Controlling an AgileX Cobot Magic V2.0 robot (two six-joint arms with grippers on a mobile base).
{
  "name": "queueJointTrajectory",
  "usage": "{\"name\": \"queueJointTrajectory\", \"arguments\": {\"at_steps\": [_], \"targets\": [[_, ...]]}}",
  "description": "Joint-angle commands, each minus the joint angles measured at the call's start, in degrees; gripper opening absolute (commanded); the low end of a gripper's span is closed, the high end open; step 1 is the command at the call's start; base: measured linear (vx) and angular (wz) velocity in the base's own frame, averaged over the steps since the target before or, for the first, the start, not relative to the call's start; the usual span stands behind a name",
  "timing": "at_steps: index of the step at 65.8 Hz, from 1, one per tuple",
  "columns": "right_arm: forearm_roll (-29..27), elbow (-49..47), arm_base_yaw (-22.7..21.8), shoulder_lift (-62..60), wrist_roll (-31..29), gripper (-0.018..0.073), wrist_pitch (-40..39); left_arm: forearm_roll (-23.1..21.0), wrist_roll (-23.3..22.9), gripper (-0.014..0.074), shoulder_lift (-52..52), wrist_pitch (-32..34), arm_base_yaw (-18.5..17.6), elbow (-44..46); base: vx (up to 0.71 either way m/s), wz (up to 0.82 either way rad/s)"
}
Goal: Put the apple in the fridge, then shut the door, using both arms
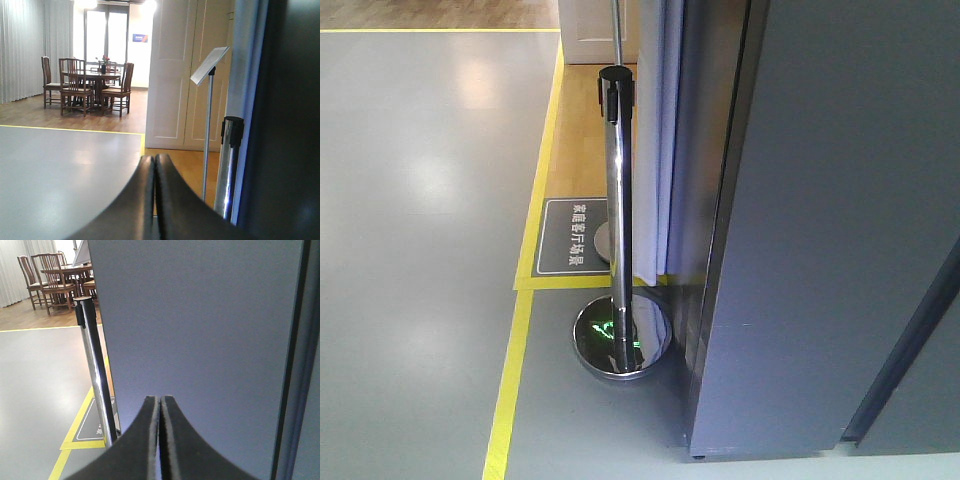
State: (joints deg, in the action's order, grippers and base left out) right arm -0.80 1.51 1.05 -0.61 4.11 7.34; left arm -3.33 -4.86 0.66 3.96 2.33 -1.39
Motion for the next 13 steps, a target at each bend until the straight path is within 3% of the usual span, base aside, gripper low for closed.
{"name": "queueJointTrajectory", "arguments": {"at_steps": [1, 13], "targets": [[0.46, 0.08, -0.36, -0.69, -0.61, -0.0002, -4.52, -0.02, -0.54, -0.0006, 0.89, 4.12, -0.09, -1.64, 0.00, 0.00], [0.46, 0.08, -0.37, -0.64, -0.61, -0.0002, -4.52, -0.02, -0.54, -0.0006, 0.89, 4.12, -0.09, -1.64, 0.00, 0.00]]}}
